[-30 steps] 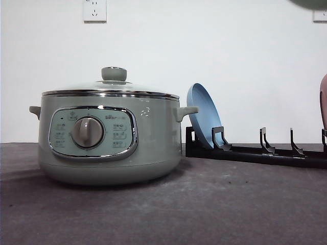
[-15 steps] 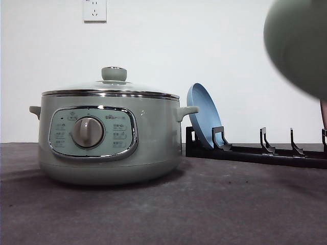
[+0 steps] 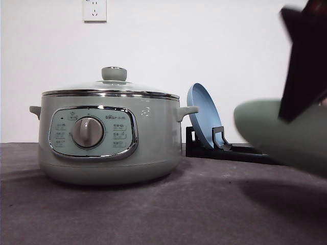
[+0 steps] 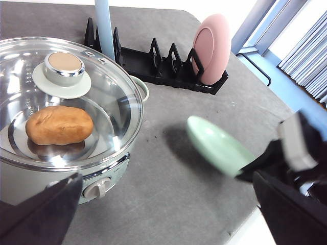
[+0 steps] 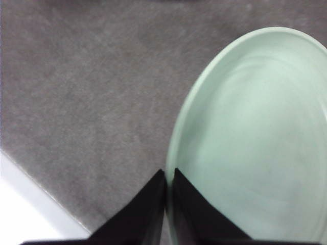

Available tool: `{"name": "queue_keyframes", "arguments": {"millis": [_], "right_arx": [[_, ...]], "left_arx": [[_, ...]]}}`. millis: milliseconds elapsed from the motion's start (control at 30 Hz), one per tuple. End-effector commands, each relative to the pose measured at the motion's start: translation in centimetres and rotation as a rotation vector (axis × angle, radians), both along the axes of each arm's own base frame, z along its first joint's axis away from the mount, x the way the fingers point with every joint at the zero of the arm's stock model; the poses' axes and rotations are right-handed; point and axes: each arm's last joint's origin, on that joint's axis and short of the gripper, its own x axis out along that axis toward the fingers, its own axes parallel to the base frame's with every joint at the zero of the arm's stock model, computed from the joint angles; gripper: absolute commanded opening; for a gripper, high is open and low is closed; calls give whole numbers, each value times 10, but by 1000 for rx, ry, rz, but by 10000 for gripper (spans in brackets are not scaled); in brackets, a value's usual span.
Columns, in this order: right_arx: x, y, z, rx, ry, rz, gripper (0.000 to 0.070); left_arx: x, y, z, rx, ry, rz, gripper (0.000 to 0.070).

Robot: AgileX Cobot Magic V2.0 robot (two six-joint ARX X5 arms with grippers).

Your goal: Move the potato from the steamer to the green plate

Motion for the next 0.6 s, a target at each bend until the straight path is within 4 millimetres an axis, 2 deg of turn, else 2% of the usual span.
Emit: {"name": "queue_keyframes", "arguments": {"millis": [0, 200, 333, 567], "right_arx": [[1, 10, -5, -21, -6, -2, 7], [5, 29, -30, -162, -11, 3, 7], [6, 40, -43, -198, 4, 20, 7], [5, 50, -50, -192, 5, 37, 9]], "left_arx": [[-1, 0, 8, -8, -34, -17, 700], [-2, 0, 7, -6, -26, -17, 700], [-2, 0, 6, 1, -13, -19, 700], [-2, 0, 6, 1, -12, -19, 700]]}}
